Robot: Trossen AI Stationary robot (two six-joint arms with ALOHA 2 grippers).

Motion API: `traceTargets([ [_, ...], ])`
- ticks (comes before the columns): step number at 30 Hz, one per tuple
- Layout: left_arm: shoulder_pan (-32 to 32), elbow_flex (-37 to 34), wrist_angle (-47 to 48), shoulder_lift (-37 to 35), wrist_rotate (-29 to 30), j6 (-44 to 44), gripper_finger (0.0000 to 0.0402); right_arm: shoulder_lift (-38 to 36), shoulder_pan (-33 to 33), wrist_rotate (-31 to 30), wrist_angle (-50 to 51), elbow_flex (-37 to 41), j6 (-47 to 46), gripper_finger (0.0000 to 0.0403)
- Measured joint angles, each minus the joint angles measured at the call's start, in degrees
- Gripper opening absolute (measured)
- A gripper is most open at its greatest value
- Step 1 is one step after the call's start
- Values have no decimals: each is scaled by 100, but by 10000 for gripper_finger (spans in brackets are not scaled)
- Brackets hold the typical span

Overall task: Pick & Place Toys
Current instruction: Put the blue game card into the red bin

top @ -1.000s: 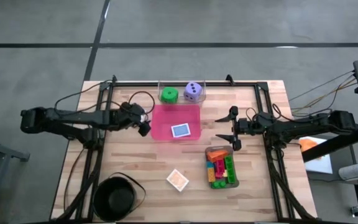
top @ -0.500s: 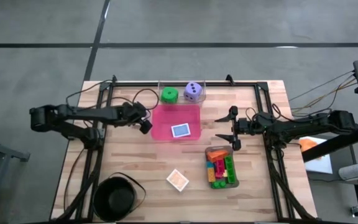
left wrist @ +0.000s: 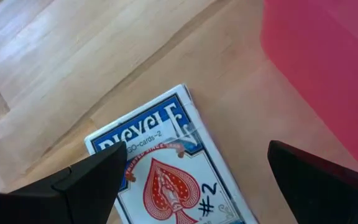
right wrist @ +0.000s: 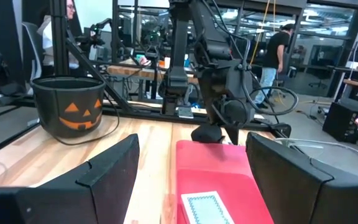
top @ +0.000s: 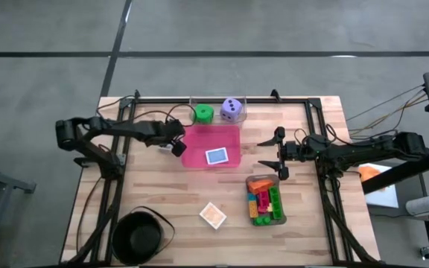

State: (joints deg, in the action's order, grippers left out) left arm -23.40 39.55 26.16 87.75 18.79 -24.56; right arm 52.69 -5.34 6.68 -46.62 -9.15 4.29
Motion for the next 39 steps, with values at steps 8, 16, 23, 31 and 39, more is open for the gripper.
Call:
traceTargets([
  [8, -7, 273, 590, 37, 354, 15, 388, 4, 0, 0, 5, 0, -2, 291],
  [16, -17, 287, 623, -103, 478, 226, 388, 4, 2, 0, 16, 1, -2, 291],
  [23, -20, 232, 673, -101, 365, 168, 388, 4, 1, 0, 25, 2, -3, 291],
  [31, -48, 232, 1082, -97, 620, -442, 389, 4, 2, 0, 40, 4, -4, 291],
  [39, -74, 185, 1396, -95, 671, -582, 399, 2, 2, 0, 41, 4, -4, 292],
])
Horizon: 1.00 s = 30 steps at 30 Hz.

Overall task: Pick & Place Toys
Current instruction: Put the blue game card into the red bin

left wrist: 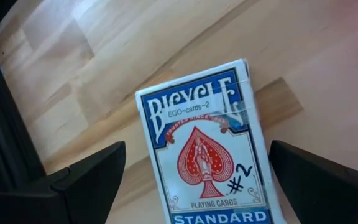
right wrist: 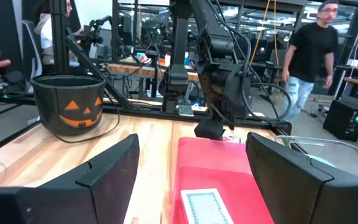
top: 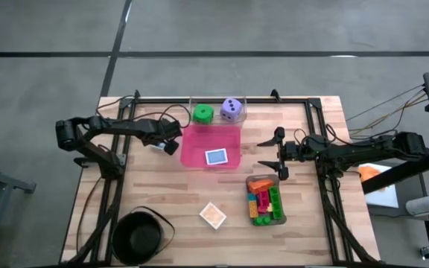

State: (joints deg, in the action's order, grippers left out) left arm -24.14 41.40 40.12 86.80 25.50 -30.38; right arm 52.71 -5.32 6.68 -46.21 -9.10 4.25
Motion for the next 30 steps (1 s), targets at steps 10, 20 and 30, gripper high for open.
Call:
traceTargets([
  [10, -329, -258, -163, -21, -82, -31, 399, 0, -2, 2, 1, 0, -53, 292],
  [20, -479, -489, -525, -59, -267, 256, 398, 0, 0, 2, 6, 0, -63, 292],
  [30, -707, -499, -650, -57, -737, 335, 398, 0, -2, 36, 6, 0, -91, 292],
])
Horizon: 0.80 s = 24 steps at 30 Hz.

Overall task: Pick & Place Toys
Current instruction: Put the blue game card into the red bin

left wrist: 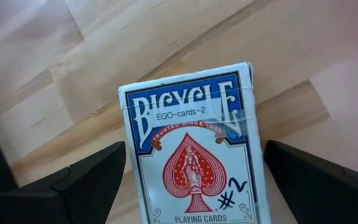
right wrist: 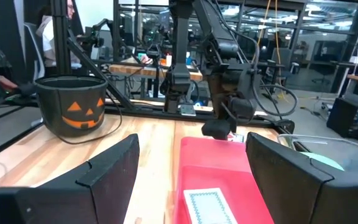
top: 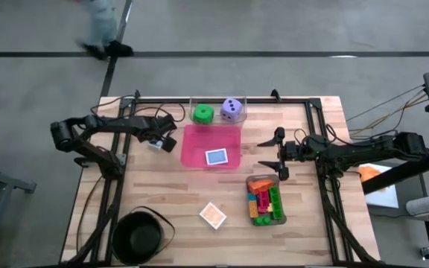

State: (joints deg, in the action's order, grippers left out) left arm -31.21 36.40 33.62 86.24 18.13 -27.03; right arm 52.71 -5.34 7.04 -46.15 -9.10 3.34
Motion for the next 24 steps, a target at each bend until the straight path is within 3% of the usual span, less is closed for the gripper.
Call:
traceTargets([
  [7, -207, -124, -425, -13, -534, 134, 398, -4, 2, 30, 10, 0, -15, 291],
  [15, -183, -131, -387, -96, -146, 172, 398, -4, 2, 32, 33, 1, -16, 292],
  [24, -181, -184, -385, -273, 26, 1037, 399, -4, 2, 39, 36, 2, -15, 291],
])
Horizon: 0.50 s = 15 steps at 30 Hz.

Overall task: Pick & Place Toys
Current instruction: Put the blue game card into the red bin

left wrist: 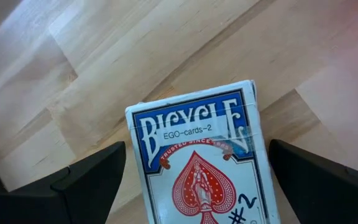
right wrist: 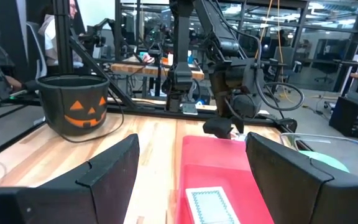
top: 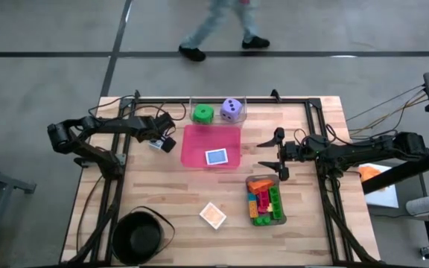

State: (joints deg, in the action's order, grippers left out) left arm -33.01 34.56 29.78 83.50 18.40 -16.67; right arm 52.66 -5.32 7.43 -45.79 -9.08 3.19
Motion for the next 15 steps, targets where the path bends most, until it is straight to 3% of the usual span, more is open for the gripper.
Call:
traceTargets([
  [15, -45, -359, -461, -64, -422, -479, 398, 2, -1, 27, 3, 0, -23, 292],
])
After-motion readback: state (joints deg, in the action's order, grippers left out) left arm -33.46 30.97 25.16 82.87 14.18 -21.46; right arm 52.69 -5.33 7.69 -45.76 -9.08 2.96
